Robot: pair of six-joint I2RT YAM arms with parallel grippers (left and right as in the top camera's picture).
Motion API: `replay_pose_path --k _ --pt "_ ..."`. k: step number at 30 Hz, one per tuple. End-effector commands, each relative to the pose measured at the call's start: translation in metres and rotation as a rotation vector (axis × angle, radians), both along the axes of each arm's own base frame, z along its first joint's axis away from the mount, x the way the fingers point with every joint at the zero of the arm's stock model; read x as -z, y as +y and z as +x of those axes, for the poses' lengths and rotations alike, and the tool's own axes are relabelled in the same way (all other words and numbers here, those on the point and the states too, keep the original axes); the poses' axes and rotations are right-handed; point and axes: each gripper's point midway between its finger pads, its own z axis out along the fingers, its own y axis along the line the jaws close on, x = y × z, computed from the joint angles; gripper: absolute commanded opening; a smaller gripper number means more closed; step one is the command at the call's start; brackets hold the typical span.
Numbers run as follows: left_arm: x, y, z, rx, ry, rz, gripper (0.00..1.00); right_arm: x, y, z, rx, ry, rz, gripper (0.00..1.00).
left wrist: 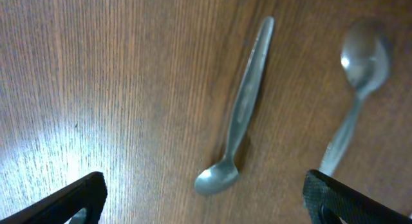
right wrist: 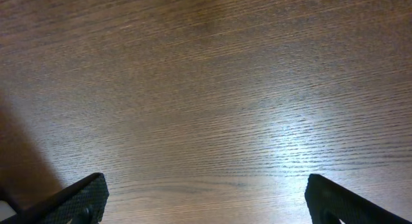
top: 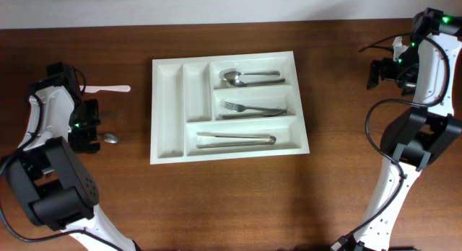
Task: Pack container
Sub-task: 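Align the left gripper over the first small metal spoon's handle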
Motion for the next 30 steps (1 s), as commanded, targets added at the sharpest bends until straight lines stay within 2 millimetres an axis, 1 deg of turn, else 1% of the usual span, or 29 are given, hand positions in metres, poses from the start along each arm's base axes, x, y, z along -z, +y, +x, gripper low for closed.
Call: replay_pose_path --k 1,8,16,19,23,30 --pt "0.011 0.008 -0.003 -0.024 0.031 -0.003 1.00 -0.013 -0.002 0.003 -0.007 -0.034 -0.011 0.99" --pt "0.022 0.013 -0.006 -0.037 0.055 -0.013 1.00 -0.013 -0.002 0.003 -0.007 -0.034 -0.011 0.99" --pt "0.038 0.011 -0.007 0.010 0.089 -0.032 0.99 -0.013 -0.002 0.003 -0.007 -0.034 -0.011 0.99" --pt "0.039 0.012 -0.004 0.018 0.081 -0.028 0.99 -0.013 -0.002 0.003 -0.007 -0.034 -0.011 0.99" --pt "0.040 0.016 0.005 0.053 0.045 -0.017 0.99 -0.013 -0.002 0.003 -0.007 -0.034 -0.011 0.99" --pt "0.040 0.016 0.005 0.050 0.045 -0.018 1.00 -0.013 -0.002 0.003 -0.007 -0.035 -0.011 0.99"
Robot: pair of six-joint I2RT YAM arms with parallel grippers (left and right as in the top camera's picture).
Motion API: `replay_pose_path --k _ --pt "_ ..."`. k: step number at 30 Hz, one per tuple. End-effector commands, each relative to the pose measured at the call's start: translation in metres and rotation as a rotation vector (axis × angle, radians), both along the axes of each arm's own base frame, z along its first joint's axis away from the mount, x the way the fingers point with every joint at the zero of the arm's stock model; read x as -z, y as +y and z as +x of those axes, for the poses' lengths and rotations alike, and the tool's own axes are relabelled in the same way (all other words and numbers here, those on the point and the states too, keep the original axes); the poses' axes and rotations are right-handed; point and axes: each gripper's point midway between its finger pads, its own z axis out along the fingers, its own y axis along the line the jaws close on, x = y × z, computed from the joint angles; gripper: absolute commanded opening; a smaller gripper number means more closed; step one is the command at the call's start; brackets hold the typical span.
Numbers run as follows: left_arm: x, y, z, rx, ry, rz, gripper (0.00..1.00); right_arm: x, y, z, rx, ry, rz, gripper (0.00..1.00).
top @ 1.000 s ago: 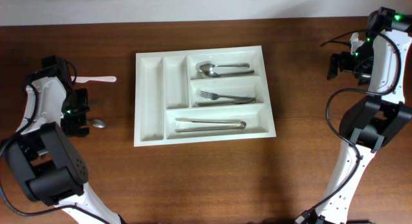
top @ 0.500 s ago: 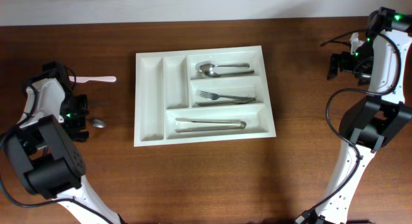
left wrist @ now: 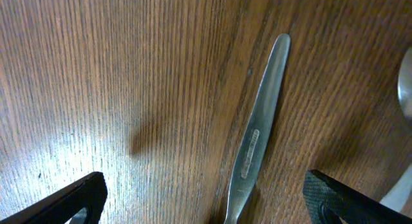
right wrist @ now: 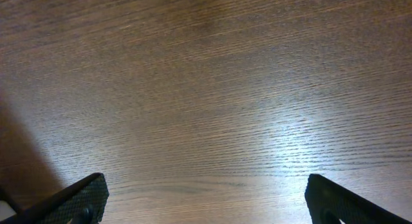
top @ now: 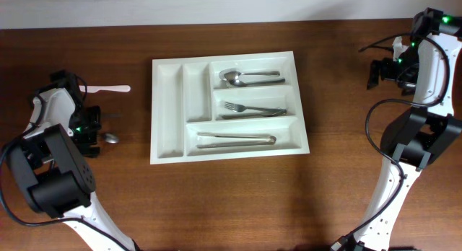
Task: Pack container
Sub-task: 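Align the left gripper over the first small metal spoon's handle, then lower the left gripper and close it on the spoon handle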
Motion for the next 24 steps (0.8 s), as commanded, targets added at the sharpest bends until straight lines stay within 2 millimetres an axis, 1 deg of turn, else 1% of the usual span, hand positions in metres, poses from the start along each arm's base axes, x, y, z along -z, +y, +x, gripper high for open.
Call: replay_pose_path --k 1,4,8,12,24 --pt "-0.001 0.003 0.003 0.006 -0.004 0.002 1.00 -0.013 -0.002 0.003 -0.008 -0.034 -0.011 0.99" --pt "0.000 0.002 0.001 -0.036 -0.001 -0.006 1.00 -0.013 -0.002 0.003 -0.008 -0.034 -0.011 0.99" --pt "0.000 0.001 0.000 -0.048 -0.002 -0.007 1.00 -0.013 -0.002 0.003 -0.008 -0.034 -0.011 0.99" --pt "0.000 -0.002 -0.005 -0.096 0.012 -0.027 1.00 -0.013 -0.002 0.003 -0.008 -0.034 -0.011 0.99" --pt "0.002 0.002 -0.008 -0.113 0.016 -0.040 0.99 -0.013 -0.002 0.003 -0.008 -0.034 -0.011 0.99"
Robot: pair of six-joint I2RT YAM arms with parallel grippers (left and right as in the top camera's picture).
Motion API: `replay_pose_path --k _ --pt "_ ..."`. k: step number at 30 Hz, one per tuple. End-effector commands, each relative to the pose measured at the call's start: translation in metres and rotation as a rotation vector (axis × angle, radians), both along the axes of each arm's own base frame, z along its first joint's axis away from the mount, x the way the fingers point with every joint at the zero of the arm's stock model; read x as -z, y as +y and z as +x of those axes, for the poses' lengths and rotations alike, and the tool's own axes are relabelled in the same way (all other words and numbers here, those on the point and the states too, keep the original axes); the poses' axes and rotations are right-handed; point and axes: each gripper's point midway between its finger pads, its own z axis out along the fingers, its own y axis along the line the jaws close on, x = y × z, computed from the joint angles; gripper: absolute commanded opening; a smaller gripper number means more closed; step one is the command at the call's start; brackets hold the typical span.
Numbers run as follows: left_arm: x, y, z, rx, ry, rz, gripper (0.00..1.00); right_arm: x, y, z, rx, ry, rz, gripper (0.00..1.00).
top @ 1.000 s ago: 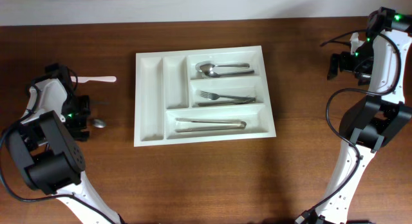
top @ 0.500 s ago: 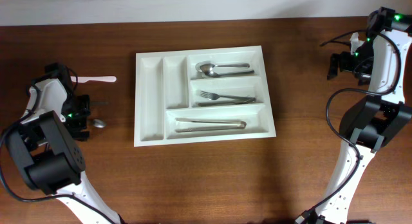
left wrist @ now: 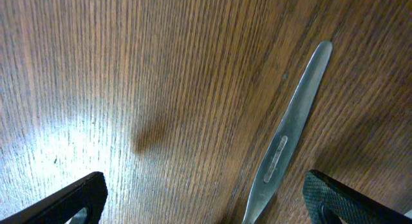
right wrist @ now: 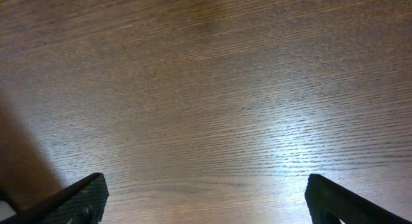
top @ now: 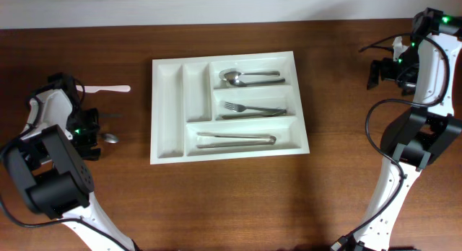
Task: Pack container
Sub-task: 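Lower the left gripper and close it on the spoon handle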
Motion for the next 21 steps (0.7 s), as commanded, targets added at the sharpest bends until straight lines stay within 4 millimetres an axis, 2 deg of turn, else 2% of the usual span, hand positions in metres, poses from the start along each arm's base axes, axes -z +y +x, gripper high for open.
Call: replay_pose_path --k 1,15,21 --pt "0.001 0.004 0.001 -0.028 -0.001 -0.006 0.99 -0.013 -0.002 0.003 -0.008 -0.034 -0.011 0.99" --pt "0.013 0.002 -0.002 0.012 0.031 -0.023 0.99 -0.013 -0.002 0.003 -0.008 -0.034 -0.011 0.99" --pt "0.014 0.004 0.002 0.052 0.015 -0.019 0.99 -0.013 -0.002 0.003 -0.008 -0.034 -0.011 0.99"
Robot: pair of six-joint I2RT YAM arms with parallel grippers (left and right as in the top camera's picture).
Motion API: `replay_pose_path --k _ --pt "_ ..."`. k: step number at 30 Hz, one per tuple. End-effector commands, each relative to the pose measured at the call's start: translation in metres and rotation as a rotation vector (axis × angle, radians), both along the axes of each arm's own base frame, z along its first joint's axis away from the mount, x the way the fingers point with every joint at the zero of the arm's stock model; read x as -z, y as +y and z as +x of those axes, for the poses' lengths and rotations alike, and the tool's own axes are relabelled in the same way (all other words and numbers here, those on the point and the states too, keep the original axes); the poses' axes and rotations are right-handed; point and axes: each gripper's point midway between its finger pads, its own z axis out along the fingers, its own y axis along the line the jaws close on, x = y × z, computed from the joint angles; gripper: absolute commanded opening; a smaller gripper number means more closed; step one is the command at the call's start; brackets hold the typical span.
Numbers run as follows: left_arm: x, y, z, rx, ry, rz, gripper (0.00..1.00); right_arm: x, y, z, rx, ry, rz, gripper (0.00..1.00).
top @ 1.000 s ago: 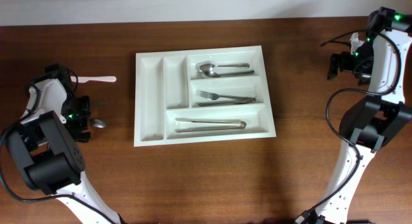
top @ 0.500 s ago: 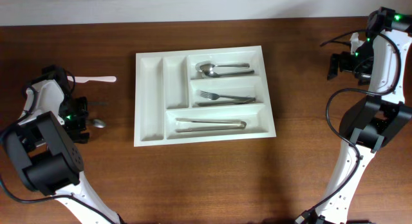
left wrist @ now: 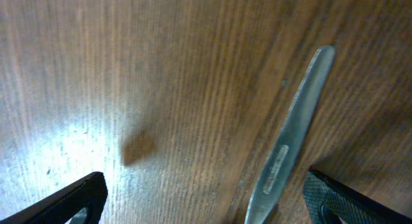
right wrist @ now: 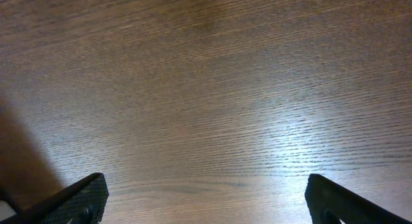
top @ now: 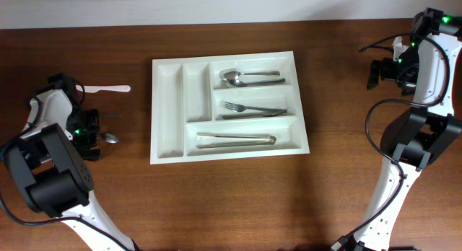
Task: Pack container
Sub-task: 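Lower the left gripper and close it on the spoon handle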
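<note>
A white cutlery tray (top: 167,99) lies mid-table, holding spoons (top: 249,77), a fork (top: 253,108) and tongs (top: 236,139) in its right compartments. A metal spoon (top: 110,138) lies on the wood left of the tray. My left gripper (top: 85,128) stands open low over it. In the left wrist view the spoon's handle (left wrist: 290,140) runs between the fingers (left wrist: 72,199), close to the right one; the bowl is out of that view. The left gripper (left wrist: 206,208) holds nothing. My right gripper (right wrist: 206,201) is open over bare wood at the far right (top: 375,72).
A white plastic spoon (top: 108,88) lies on the table behind the left gripper, left of the tray. The tray's two tall left compartments (top: 195,92) hold nothing. The table's far edge runs along a pale wall (top: 216,6).
The left gripper has come slightly closer to the table over the metal spoon's handle, and its view is now blurred. The right arm has not moved.
At first the open left gripper hung above the whole metal spoon, with a second spoon beside it. Then it was closer, with only the handle in view. Then the handle lay further right between the fingers, where it still is. The right gripper stayed open throughout.
</note>
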Motion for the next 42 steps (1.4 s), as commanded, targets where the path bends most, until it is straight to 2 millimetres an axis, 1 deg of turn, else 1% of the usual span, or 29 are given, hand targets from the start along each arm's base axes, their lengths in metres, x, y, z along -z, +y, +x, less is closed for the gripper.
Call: replay_pose_path --k 1,14,18,21,24,32,42 --pt "0.008 0.003 0.003 0.048 0.006 -0.015 0.99 -0.013 -0.002 0.003 -0.008 -0.034 -0.011 0.99" --pt "0.008 0.004 0.005 0.049 -0.004 -0.010 1.00 -0.013 -0.002 0.003 -0.008 -0.034 -0.011 0.99" --pt "0.009 0.005 0.009 0.112 -0.013 -0.008 1.00 -0.013 -0.002 0.003 -0.008 -0.034 -0.011 0.99" --pt "0.009 0.005 0.008 0.112 -0.013 -0.009 1.00 -0.013 -0.002 0.003 -0.008 -0.034 -0.011 0.99" --pt "0.009 0.005 0.009 0.121 -0.012 -0.011 0.96 -0.012 -0.002 0.003 -0.008 -0.034 -0.011 0.99" --pt "0.009 0.005 0.009 0.127 -0.012 -0.011 0.97 -0.013 -0.002 0.003 -0.008 -0.034 -0.011 0.99" --pt "0.009 0.007 0.014 0.158 -0.031 -0.005 0.98 -0.013 -0.002 0.003 -0.008 -0.034 -0.011 0.98"
